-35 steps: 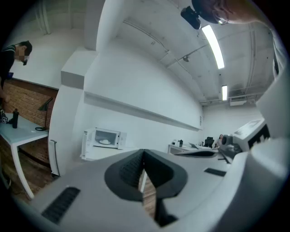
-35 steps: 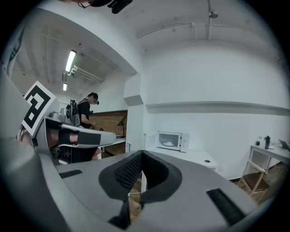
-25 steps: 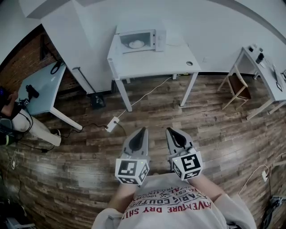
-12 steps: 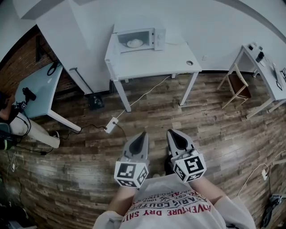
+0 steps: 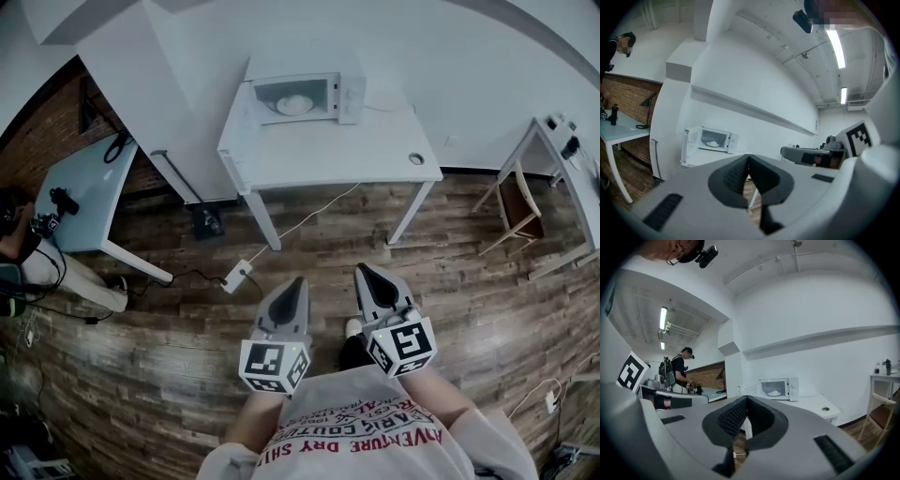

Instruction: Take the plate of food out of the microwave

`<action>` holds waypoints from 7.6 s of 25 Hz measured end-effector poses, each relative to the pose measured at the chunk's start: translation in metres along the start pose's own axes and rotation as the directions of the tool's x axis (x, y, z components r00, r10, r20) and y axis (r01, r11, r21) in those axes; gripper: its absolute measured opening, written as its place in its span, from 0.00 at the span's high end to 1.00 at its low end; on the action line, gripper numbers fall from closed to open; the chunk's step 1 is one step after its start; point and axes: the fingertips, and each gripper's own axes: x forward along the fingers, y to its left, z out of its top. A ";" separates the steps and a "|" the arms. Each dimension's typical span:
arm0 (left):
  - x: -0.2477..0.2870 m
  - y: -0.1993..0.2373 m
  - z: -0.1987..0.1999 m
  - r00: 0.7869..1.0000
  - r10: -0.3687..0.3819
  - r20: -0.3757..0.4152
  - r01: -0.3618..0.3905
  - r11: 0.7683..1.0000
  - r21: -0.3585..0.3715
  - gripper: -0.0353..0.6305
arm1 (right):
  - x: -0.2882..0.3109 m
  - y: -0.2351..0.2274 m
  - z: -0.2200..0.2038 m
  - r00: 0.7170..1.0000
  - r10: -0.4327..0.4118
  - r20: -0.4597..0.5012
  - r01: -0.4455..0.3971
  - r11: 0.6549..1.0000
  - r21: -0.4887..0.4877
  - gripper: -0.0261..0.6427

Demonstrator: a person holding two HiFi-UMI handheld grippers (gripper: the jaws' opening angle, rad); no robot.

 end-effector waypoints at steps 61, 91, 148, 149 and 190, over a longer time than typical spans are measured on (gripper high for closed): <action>0.561 0.307 0.052 0.968 0.155 -0.198 -0.184 0.974 -0.135 0.94 | 0.557 -0.309 -0.007 0.967 0.080 -0.243 -0.076 0.997 0.026 0.95; 0.664 0.397 -0.060 0.946 0.235 -0.223 -0.303 0.397 -0.866 0.68 | 0.627 -0.338 -0.084 0.871 0.275 -0.408 -0.281 0.959 0.044 0.94; 0.549 0.313 0.024 0.996 -0.088 -0.025 0.001 0.281 -0.960 0.92 | 0.559 -0.327 -0.030 0.966 -0.036 -0.255 0.027 0.999 -0.038 0.95; 0.547 0.311 0.030 0.995 -0.097 -0.013 0.015 0.277 -0.961 0.92 | 0.556 -0.326 -0.027 0.968 -0.046 -0.245 0.037 0.998 -0.041 0.95; 0.516 0.298 0.093 0.979 -0.155 0.132 0.174 0.301 -0.938 0.92 | 0.541 -0.302 0.014 0.988 -0.076 -0.137 0.061 0.992 -0.111 0.95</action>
